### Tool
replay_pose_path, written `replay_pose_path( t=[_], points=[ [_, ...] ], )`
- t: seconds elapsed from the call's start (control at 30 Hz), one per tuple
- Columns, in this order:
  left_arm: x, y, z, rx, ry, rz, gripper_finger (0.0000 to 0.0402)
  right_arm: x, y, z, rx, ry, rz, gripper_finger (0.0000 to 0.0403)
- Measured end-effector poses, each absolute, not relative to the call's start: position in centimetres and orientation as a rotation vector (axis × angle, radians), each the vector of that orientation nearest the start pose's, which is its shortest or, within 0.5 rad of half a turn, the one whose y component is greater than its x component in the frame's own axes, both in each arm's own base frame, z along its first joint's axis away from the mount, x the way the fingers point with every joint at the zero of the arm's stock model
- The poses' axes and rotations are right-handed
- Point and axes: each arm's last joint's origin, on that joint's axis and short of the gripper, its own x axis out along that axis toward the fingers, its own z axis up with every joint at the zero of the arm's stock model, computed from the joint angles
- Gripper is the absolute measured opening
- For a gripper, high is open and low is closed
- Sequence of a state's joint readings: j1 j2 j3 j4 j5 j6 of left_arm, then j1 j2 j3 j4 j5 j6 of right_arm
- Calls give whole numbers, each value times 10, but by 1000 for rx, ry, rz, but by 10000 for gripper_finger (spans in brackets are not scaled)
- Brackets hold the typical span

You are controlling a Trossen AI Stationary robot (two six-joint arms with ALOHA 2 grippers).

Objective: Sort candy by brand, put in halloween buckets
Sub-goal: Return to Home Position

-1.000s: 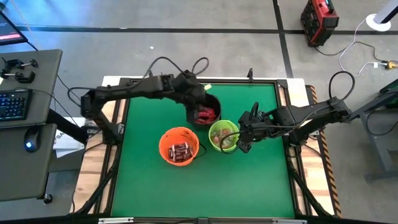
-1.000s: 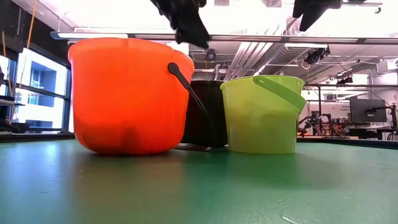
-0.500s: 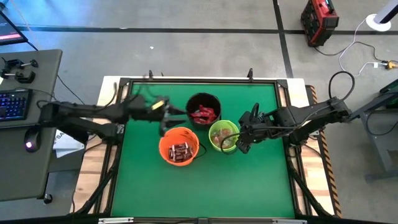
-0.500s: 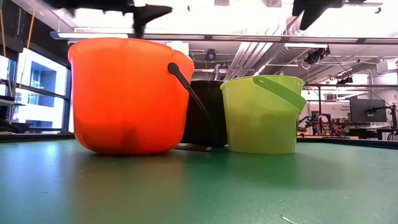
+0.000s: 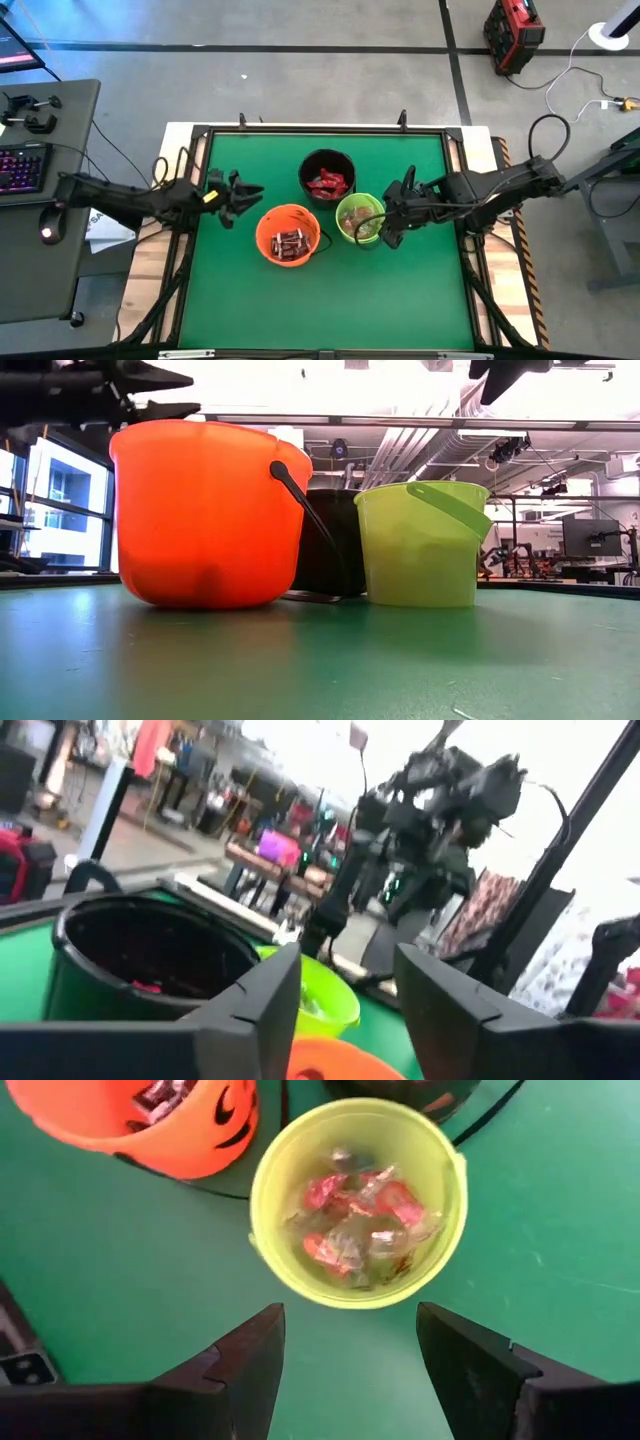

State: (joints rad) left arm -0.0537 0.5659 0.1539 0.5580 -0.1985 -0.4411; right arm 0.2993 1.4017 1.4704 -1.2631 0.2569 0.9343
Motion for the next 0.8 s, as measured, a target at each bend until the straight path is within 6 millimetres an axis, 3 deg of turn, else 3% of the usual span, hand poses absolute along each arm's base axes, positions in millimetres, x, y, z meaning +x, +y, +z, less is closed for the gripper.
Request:
replay_pose_path(
  t=[0.17, 0.37, 0.47, 0.6, 0.8],
  points=[
    [126, -2, 204, -474, -278, 96, 100, 239, 78, 351, 495, 1067, -439, 220],
    [118, -1, 192, -406, -257, 86, 13, 232, 94, 351, 464, 1077, -412, 216],
    [116, 1, 193, -404, -265, 58, 8, 224, 97, 349, 438, 1114, -444, 199],
    [113, 3, 195, -428, -289, 42, 4, 213, 98, 345, 424, 1121, -425, 147],
    [114, 3, 193, -401, -262, 52, 3, 174, 79, 316, 603, 995, -269, 16]
  ],
)
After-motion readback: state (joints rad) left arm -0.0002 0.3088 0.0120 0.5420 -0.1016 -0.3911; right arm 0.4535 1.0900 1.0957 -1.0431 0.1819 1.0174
